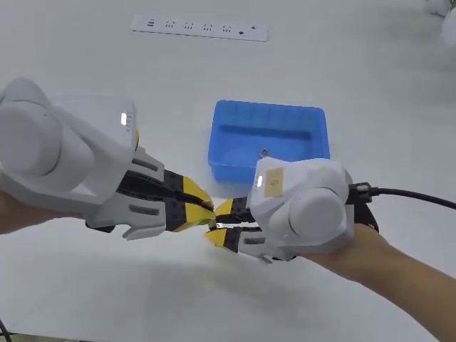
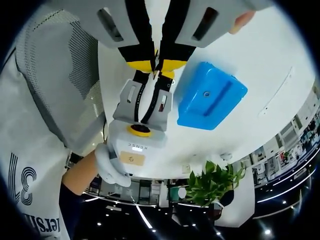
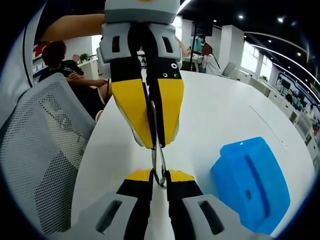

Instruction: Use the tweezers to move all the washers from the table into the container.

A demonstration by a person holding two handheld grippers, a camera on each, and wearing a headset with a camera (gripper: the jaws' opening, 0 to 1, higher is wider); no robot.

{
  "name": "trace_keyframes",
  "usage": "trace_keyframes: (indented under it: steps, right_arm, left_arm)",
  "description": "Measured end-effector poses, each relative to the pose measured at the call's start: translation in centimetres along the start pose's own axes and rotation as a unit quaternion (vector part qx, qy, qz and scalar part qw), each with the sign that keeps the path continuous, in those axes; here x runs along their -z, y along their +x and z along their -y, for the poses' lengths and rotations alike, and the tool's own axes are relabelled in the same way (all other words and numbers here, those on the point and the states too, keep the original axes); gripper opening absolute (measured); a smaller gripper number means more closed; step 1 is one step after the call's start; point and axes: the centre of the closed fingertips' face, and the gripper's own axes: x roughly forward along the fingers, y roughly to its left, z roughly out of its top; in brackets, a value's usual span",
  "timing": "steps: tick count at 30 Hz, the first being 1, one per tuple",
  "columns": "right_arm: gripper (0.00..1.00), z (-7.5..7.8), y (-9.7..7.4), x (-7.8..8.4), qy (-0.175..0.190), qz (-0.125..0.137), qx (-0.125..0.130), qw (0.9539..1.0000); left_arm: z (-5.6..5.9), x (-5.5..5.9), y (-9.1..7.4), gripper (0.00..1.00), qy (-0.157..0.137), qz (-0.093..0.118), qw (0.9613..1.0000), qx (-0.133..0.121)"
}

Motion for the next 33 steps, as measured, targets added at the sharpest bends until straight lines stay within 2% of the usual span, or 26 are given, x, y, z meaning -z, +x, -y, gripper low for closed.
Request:
trace_keyframes:
  steps: [3, 7, 15, 20, 25, 33]
  right_arm:
    - [0.11, 0.0, 0.0, 0.0, -0.001, -0.002, -0.001, 1.0000]
    - [0.10, 0.2, -0.1, 0.1, 0.019, 0.008, -0.003, 0.9998]
    - [0.10, -0.1, 0.0, 0.0, 0.024, 0.007, -0.007, 0.9997]
    - [0.10, -0.6, -0.3, 0.1, 0.028, 0.011, -0.011, 0.9995]
    - [0.10, -0.6, -1.1, -0.3, 0.026, 0.011, -0.004, 0.9996]
    - [0.10, 1.0, -2.8, -1.9, 0.010, 0.018, 0.019, 0.9996]
  left_arm:
    - [0.0, 0.0, 0.1, 0.07, -0.001, 0.000, 1.0000, 0.002]
    - [-0.2, -0.1, 0.1, 0.07, -0.002, 0.002, 1.0000, -0.002]
    - [-0.1, -0.2, 0.1, 0.07, 0.000, 0.000, 1.0000, -0.001]
    - [0.4, -0.3, 0.2, 0.07, 0.002, -0.003, 1.0000, 0.004]
    - [0.8, -1.1, -0.1, 0.07, 0.009, -0.001, 0.9999, 0.007]
    - [-0.2, -3.3, -1.0, 0.07, 0.024, 0.015, 0.9996, -0.005]
